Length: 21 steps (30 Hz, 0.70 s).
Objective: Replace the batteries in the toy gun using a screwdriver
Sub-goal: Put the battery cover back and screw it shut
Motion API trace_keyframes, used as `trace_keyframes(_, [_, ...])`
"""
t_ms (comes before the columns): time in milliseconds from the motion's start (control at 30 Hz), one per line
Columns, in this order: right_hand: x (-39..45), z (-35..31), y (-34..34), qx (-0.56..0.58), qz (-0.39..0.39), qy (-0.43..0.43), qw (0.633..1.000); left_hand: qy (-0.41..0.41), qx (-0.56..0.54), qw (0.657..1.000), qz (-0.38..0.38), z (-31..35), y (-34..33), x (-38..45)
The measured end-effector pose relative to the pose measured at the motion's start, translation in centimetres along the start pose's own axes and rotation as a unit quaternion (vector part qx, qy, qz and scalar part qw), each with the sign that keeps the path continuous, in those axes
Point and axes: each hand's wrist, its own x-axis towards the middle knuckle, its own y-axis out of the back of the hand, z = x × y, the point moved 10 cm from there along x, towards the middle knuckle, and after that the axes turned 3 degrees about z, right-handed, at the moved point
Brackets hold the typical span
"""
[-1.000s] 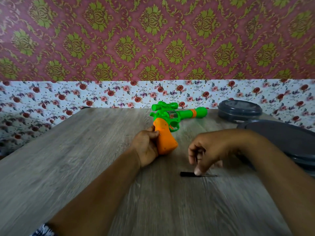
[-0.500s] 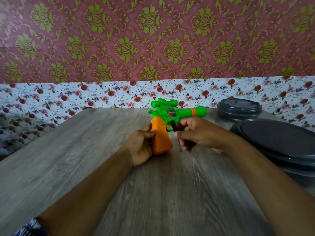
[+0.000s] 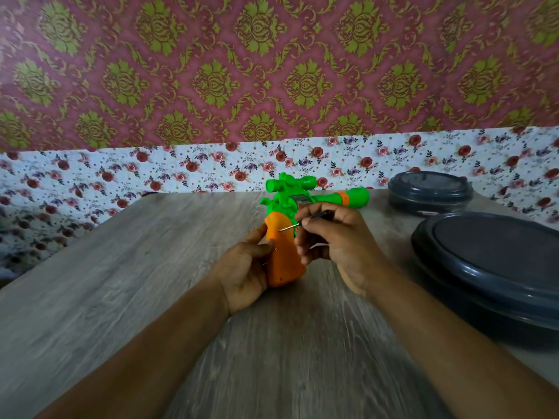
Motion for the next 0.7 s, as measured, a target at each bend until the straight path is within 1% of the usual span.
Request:
trace_keyframes(367, [0.1,0.0,0.2,-0.082,0.025,0.044,0.995,0.0,-0.031,1.0,-0.003,-0.3,0.3,0.6])
trace_keyframes(467, [0.3,0.5,0.1,-0.084,0.019,0.044,0.995,0.001,-0.019,1.0,-0.014,-0.2,-0.1,0.5])
trace_keyframes(567, [0.2,0.7,-0.1,-0.109,0.011,0.044,0.993,0.006,-0.019,1.0,-0.02,-0.2,-0.4,0.1])
trace_keyframes(700, [0.0,0.6,-0.5,-0.129,-0.003,0.041,0.991,0.009,-0.025,1.0,-0.007,-0.1,-0.2,-0.2])
